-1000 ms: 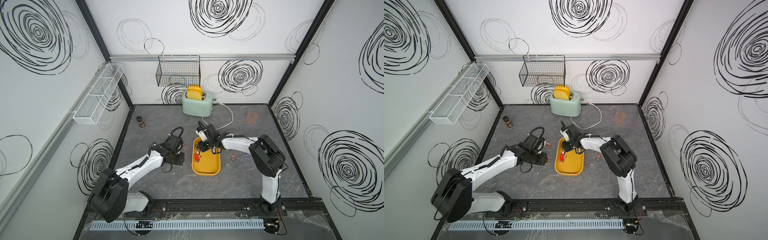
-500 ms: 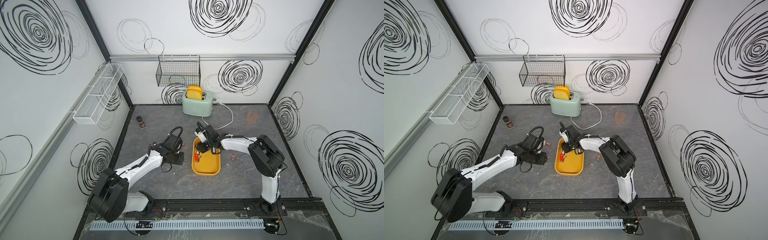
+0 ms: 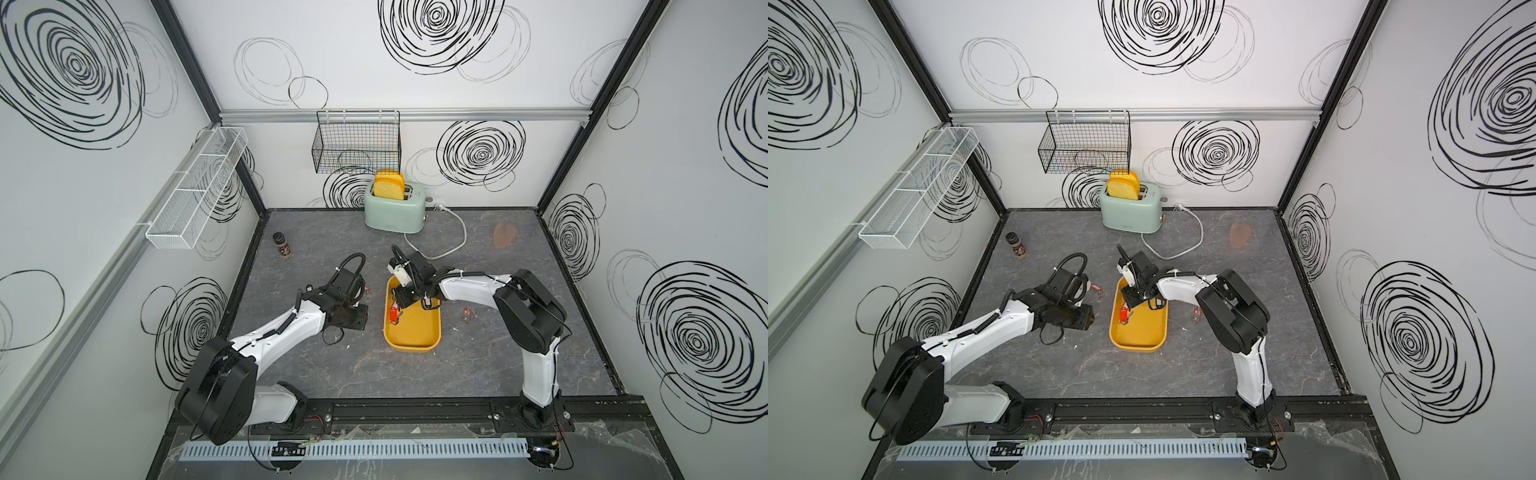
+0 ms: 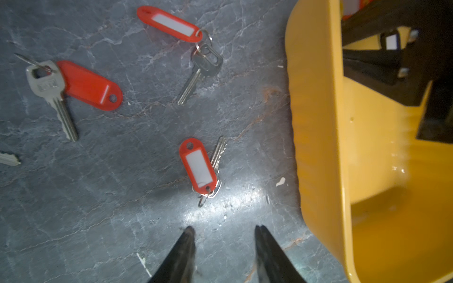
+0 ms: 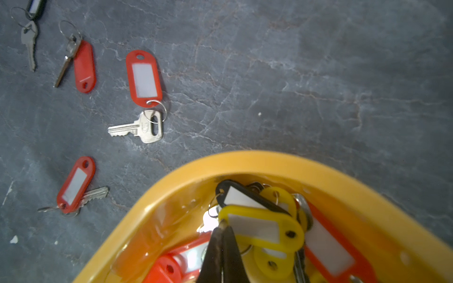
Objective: Take the keys out of the storage box
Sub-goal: Pick up the key from the storage box.
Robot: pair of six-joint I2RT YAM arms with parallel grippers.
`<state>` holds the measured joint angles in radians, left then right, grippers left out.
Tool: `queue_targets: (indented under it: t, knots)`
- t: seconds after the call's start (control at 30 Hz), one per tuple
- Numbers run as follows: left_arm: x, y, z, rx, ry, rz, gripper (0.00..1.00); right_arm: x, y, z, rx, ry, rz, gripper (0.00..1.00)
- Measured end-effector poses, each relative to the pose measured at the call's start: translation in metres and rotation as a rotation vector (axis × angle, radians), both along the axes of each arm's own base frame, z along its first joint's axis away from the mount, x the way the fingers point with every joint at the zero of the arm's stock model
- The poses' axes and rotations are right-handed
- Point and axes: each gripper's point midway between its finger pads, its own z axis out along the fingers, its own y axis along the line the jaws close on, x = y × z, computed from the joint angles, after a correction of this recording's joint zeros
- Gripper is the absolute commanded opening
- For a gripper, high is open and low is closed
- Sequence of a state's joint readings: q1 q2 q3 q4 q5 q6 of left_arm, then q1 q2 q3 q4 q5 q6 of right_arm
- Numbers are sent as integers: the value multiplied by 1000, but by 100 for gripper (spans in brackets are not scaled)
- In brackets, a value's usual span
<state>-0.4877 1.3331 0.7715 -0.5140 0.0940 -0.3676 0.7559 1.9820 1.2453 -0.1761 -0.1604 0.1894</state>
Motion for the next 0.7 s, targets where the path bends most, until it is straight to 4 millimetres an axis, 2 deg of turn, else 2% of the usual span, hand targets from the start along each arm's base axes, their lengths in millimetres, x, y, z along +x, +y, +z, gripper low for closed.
queue_targets:
  t: [0.1,0.2,0.43,0.53,0.7]
  knots:
    - [0,0,0,0,0,0,45,1,-1,3,-4,-9,-5,0]
    - [0,0,0,-1,-1,0,45,2,-3,15,4,-30,-11,0]
    - [4,-6,5,-28,-16,-7,45,-1,-13,76,75,-129,-31,0]
    - [5,-9,12,-49,-35,-13,45,-4,-23,95,99,-159,-51,0]
    - [10,-22,32,-104,-91,-38,47,-12,-48,111,120,-171,-108,0]
